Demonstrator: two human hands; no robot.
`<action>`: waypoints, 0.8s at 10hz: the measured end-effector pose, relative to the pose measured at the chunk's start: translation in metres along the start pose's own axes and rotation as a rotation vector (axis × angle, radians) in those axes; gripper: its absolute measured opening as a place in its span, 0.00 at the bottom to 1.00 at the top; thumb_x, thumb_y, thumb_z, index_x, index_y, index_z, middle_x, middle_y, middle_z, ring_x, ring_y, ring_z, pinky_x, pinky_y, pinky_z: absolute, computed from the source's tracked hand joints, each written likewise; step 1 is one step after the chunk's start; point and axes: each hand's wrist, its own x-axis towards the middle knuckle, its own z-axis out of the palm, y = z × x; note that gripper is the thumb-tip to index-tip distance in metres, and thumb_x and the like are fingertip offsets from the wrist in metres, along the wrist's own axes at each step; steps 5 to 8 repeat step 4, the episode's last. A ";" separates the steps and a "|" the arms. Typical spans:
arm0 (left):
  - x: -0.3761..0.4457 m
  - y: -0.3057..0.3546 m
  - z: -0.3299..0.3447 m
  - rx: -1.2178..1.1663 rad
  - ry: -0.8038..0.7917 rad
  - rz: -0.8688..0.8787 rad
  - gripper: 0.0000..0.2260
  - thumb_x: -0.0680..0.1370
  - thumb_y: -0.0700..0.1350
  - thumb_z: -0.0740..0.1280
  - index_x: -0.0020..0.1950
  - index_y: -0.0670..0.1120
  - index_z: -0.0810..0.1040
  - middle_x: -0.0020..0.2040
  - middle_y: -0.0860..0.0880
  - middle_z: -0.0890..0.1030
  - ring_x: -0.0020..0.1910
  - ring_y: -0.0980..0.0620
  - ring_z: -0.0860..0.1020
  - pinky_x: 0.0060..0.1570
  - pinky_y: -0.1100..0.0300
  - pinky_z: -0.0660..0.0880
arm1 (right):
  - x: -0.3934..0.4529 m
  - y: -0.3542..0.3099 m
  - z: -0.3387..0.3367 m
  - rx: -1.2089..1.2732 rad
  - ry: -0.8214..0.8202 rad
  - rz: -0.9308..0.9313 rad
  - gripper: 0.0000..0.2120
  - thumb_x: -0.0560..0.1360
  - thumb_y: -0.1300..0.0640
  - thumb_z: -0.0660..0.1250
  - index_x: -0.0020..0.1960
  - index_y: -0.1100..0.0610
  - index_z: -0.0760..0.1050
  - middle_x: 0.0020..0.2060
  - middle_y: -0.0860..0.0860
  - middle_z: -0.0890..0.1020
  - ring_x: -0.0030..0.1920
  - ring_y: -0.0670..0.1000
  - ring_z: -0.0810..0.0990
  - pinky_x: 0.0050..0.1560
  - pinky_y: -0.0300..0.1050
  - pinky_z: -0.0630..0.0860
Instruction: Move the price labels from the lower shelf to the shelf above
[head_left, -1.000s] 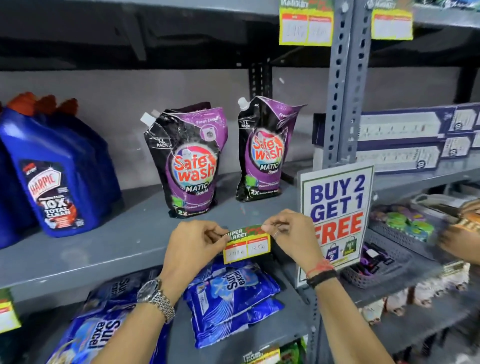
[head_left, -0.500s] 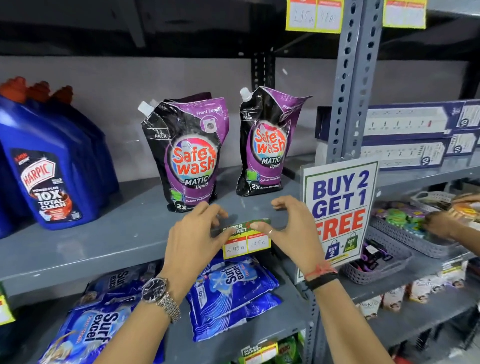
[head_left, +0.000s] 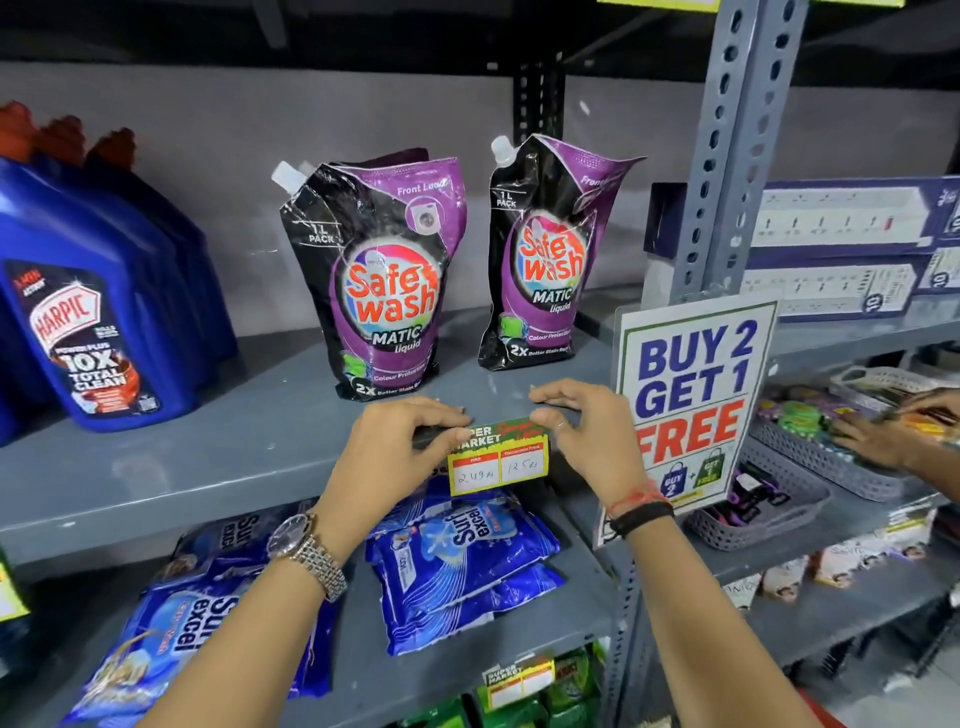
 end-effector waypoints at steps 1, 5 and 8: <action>0.000 -0.002 -0.003 0.000 -0.043 -0.005 0.11 0.74 0.49 0.70 0.56 0.53 0.83 0.56 0.56 0.83 0.55 0.66 0.75 0.54 0.75 0.66 | 0.004 -0.003 -0.007 0.024 -0.025 -0.006 0.07 0.69 0.65 0.70 0.46 0.58 0.81 0.47 0.53 0.85 0.42 0.42 0.80 0.41 0.18 0.69; -0.019 0.008 -0.034 0.029 0.112 0.004 0.15 0.77 0.47 0.67 0.64 0.55 0.76 0.62 0.56 0.80 0.63 0.57 0.76 0.63 0.62 0.72 | 0.004 -0.039 -0.011 -0.134 -0.090 -0.118 0.13 0.75 0.60 0.65 0.59 0.57 0.75 0.55 0.56 0.83 0.57 0.54 0.79 0.59 0.45 0.74; -0.019 0.008 -0.034 0.029 0.112 0.004 0.15 0.77 0.47 0.67 0.64 0.55 0.76 0.62 0.56 0.80 0.63 0.57 0.76 0.63 0.62 0.72 | 0.004 -0.039 -0.011 -0.134 -0.090 -0.118 0.13 0.75 0.60 0.65 0.59 0.57 0.75 0.55 0.56 0.83 0.57 0.54 0.79 0.59 0.45 0.74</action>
